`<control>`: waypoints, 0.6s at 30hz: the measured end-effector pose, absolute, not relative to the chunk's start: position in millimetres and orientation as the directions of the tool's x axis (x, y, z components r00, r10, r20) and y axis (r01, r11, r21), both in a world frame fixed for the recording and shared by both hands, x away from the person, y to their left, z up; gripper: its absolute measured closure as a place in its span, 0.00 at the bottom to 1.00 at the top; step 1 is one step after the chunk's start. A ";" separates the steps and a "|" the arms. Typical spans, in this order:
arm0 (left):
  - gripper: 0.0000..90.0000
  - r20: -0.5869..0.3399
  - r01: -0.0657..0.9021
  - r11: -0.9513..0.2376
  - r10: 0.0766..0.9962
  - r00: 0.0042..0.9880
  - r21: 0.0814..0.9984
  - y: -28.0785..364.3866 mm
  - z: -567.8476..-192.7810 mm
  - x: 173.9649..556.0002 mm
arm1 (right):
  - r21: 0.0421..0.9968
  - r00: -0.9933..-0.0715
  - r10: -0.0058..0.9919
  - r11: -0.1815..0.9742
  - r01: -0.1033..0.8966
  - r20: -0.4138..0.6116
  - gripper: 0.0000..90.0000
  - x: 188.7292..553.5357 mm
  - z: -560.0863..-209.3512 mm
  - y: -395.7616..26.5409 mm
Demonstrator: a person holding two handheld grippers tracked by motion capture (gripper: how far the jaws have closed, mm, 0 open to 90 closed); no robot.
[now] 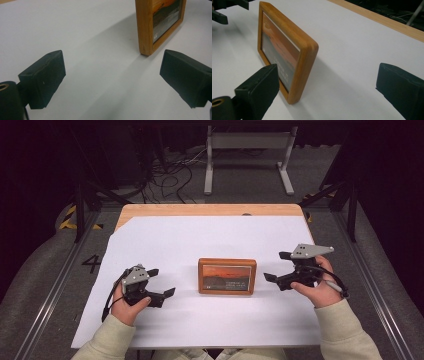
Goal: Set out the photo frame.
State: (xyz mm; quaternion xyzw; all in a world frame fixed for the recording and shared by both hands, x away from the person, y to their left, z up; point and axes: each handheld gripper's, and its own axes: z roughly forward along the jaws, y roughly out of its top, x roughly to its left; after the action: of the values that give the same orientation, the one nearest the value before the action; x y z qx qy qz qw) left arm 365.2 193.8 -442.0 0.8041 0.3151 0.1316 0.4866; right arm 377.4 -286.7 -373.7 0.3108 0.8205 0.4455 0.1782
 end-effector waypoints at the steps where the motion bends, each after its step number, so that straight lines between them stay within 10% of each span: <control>1: 0.07 -0.095 0.380 -0.330 0.634 0.767 0.864 194.1 -442.4 365.6 | 0.846 -0.732 0.681 0.403 0.349 -0.023 0.06 375.5 -376.4 -287.5; 18: 0.06 -0.103 0.369 -0.320 0.618 0.780 0.873 194.8 -444.5 366.0 | 0.898 -0.678 0.734 0.325 0.296 -0.042 0.04 352.5 -423.2 -305.9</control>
State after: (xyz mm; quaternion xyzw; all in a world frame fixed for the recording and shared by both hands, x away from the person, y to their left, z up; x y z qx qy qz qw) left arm 366.0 194.8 -444.5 0.8027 0.3073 0.1255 0.4955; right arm 352.5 -305.9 -423.2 0.3298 0.7811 0.4783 0.2291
